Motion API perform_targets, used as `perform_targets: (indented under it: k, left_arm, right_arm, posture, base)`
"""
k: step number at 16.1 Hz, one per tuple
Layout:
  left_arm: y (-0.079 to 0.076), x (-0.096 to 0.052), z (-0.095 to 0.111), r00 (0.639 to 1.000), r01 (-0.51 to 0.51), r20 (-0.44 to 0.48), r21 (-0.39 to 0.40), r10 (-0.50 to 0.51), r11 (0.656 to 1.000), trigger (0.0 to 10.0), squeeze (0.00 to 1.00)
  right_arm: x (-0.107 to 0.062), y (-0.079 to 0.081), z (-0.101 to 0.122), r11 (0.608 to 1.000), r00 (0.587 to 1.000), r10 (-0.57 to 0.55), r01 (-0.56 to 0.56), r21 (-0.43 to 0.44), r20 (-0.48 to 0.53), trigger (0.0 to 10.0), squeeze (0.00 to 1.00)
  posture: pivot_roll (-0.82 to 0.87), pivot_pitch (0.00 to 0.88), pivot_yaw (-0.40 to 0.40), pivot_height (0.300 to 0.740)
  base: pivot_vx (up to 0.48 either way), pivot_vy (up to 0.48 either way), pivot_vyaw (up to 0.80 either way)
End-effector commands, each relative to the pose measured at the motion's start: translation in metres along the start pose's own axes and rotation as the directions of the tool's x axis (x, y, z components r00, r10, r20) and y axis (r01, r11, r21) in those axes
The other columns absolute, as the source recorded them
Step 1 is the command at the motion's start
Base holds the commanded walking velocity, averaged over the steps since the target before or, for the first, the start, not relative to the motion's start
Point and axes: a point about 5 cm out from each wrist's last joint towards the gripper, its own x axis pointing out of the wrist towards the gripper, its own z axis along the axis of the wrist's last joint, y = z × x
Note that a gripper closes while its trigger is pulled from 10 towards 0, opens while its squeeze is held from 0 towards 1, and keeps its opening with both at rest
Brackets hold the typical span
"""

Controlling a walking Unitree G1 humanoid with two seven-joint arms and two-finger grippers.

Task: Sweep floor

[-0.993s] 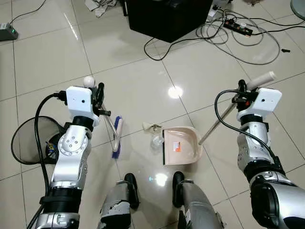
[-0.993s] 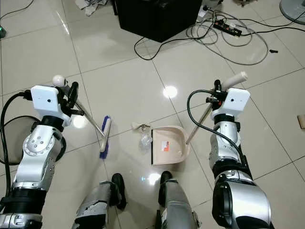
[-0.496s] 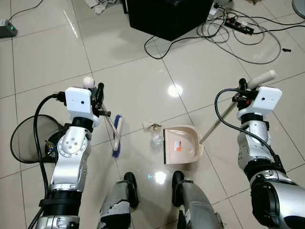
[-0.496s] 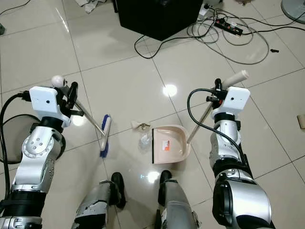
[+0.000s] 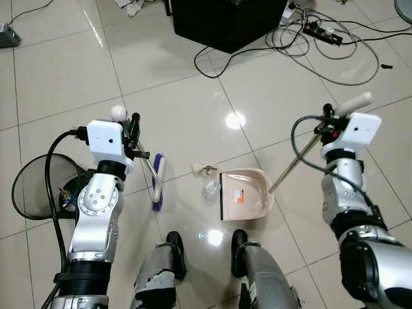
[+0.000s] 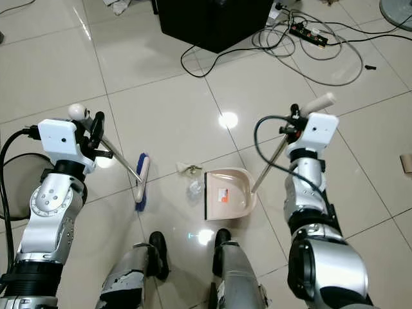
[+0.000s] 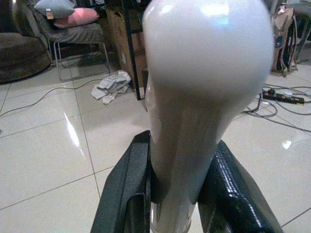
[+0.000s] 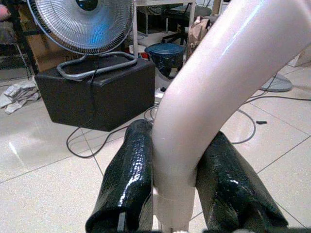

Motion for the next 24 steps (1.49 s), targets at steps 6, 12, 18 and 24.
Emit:
perform_targets:
  k: [6,12,18,24]
  left_arm:
    - [-0.003,-0.010,-0.013,0.999,-0.006,-0.049,-0.035,0.004,0.999,10.0,0.00]
    - [-0.003,-0.014,-0.015,0.998,-0.014,-0.056,-0.036,0.012,0.999,10.0,0.00]
    - [-0.004,-0.013,-0.013,0.999,-0.024,-0.049,-0.035,0.022,0.999,10.0,0.00]
    - [-0.004,-0.009,-0.012,0.999,-0.013,-0.044,-0.037,0.011,0.999,10.0,0.00]
  right_arm:
    - [-0.006,-0.005,-0.006,1.000,1.000,-0.001,0.001,-0.002,-0.016,10.0,0.00]
    - [-0.007,0.002,-0.007,1.000,1.000,0.023,-0.023,0.005,-0.010,10.0,0.00]
    - [-0.008,0.012,-0.006,0.999,1.000,0.000,-0.001,0.053,0.020,10.0,0.00]
    - [-0.012,0.022,-0.008,0.997,0.998,0.059,-0.060,0.051,0.031,10.0,0.00]
  posture:
    - [0.04,0.400,-0.022,0.740]
    - [0.05,0.392,-0.027,0.740]
    - [0.08,0.365,-0.036,0.740]
    - [0.07,0.354,-0.031,0.740]
  base:
    - [0.000,0.000,0.00]
    - [0.000,0.000,0.00]
    - [0.000,0.000,0.00]
    - [0.000,0.000,0.00]
